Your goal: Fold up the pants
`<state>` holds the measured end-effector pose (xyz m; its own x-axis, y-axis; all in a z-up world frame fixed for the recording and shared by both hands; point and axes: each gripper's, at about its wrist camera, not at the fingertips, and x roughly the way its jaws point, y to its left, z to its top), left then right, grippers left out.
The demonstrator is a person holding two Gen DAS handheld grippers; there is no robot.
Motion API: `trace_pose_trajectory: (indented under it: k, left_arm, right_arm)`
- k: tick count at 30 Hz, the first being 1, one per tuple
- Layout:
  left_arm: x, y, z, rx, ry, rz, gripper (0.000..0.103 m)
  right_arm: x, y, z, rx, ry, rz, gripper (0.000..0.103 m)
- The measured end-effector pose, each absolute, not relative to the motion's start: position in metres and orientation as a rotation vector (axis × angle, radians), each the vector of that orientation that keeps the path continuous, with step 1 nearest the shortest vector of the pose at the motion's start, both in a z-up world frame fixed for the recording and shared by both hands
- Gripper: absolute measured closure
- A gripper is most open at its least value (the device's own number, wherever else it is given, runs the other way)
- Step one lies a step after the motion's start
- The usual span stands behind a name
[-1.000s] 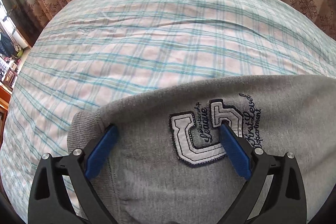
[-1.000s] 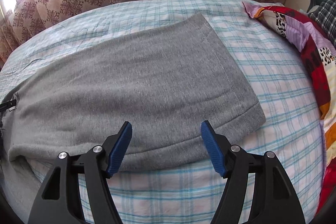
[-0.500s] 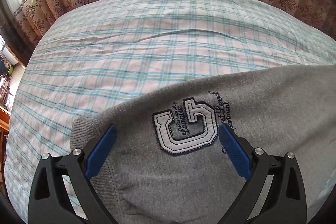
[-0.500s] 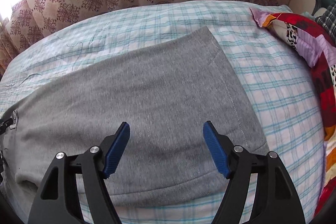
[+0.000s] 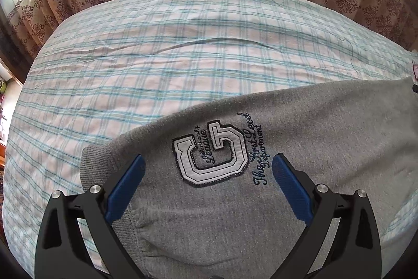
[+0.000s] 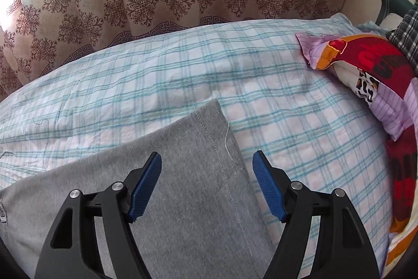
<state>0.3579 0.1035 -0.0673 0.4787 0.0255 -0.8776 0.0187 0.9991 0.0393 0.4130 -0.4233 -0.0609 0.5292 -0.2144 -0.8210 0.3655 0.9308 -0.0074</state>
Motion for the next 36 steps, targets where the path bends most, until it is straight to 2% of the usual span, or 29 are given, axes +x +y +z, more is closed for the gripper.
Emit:
trace_pose_trajectory:
  k: [11, 12, 13, 14, 16, 19, 27, 36]
  left_arm:
    - [0.359, 0.105, -0.07, -0.06, 1.136, -0.035, 0.004]
    - [0.361, 0.106, -0.071, -0.076, 1.143, -0.036, 0.004]
    - [0.362, 0.107, -0.071, -0.091, 1.149, -0.035, 0.004]
    - [0.364, 0.108, -0.072, -0.103, 1.154, -0.031, 0.004]
    - [0.366, 0.109, -0.072, -0.124, 1.157, -0.032, 0.004]
    - [0.37, 0.105, -0.073, -0.118, 1.158, -0.021, 0.004]
    - [0.381, 0.115, -0.075, -0.228, 1.184, 0.008, 0.004]
    - [0.38, 0.128, -0.063, -0.422, 1.183, -0.009, 0.004]
  right_arm:
    - [0.444, -0.458, -0.09, 0.361, 0.99, -0.29, 0.031]
    - [0.444, -0.456, -0.091, 0.343, 0.989, -0.29, 0.035]
    - [0.443, -0.452, -0.092, 0.312, 0.991, -0.288, 0.048]
    - [0.442, -0.448, -0.092, 0.282, 0.994, -0.277, 0.055]
    - [0.438, -0.441, -0.089, 0.247, 0.997, -0.24, 0.079]
    - [0.427, -0.438, -0.079, 0.233, 0.973, -0.218, 0.094]
    - [0.378, -0.436, -0.028, 0.249, 0.816, -0.17, 0.096]
    - [0.268, -0.44, -0.001, 0.291, 0.686, -0.141, 0.096]
